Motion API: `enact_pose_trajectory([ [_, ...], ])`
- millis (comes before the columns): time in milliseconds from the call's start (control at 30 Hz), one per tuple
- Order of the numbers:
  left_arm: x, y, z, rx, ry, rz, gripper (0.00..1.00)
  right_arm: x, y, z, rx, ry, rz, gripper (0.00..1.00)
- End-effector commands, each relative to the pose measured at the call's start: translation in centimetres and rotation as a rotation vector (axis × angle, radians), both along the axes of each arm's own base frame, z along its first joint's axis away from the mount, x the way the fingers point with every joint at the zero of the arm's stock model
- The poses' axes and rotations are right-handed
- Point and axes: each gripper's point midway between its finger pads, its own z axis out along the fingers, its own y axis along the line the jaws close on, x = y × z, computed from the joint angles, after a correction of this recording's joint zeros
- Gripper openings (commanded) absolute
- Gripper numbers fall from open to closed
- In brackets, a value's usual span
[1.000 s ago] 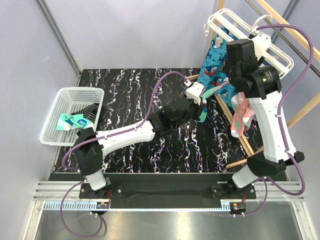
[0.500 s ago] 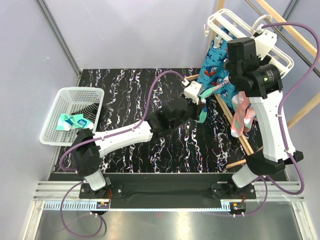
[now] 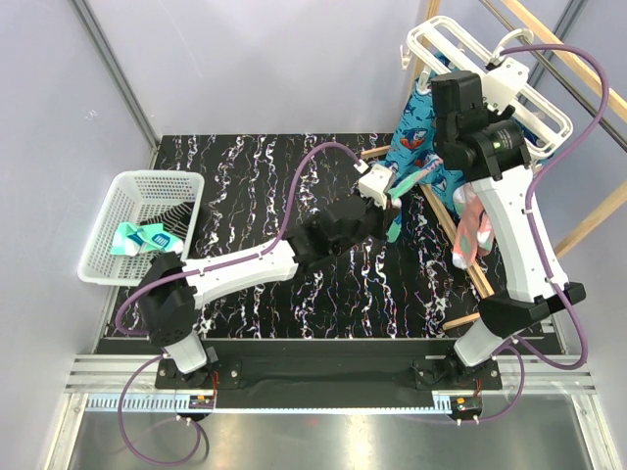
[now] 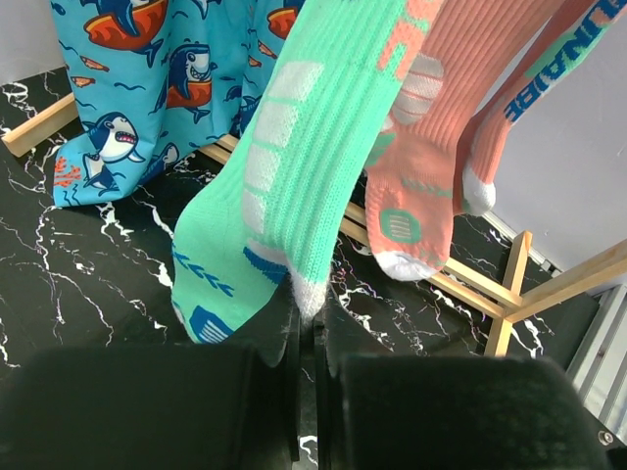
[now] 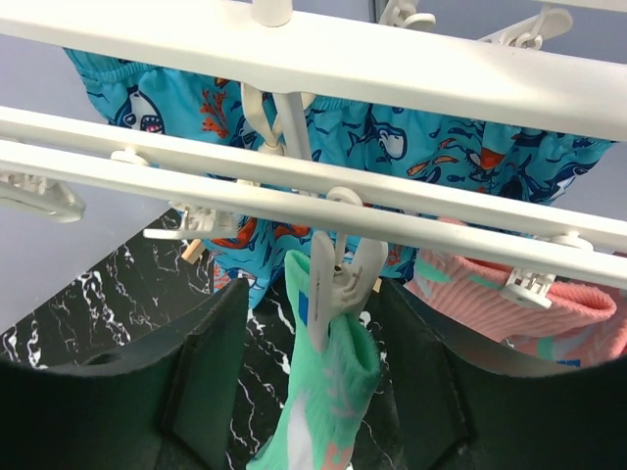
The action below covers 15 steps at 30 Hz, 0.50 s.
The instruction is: Remove the socks clipped to the hanger
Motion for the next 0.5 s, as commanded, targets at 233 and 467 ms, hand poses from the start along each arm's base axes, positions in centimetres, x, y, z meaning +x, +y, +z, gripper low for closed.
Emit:
enact_pose_trajectory([
  [233, -0.7, 0.3, 5.9, -0.15, -0.063, -0.01, 0.0, 0.3, -2.3, 2.1, 0.006, -0.136, -0.118, 0.63],
  [467, -0.7, 0.2, 6.1, -0.154, -0.062, -0.013, 0.0, 0.5, -2.9, 2.9, -0.009, -0.167, -0.125, 0.57],
])
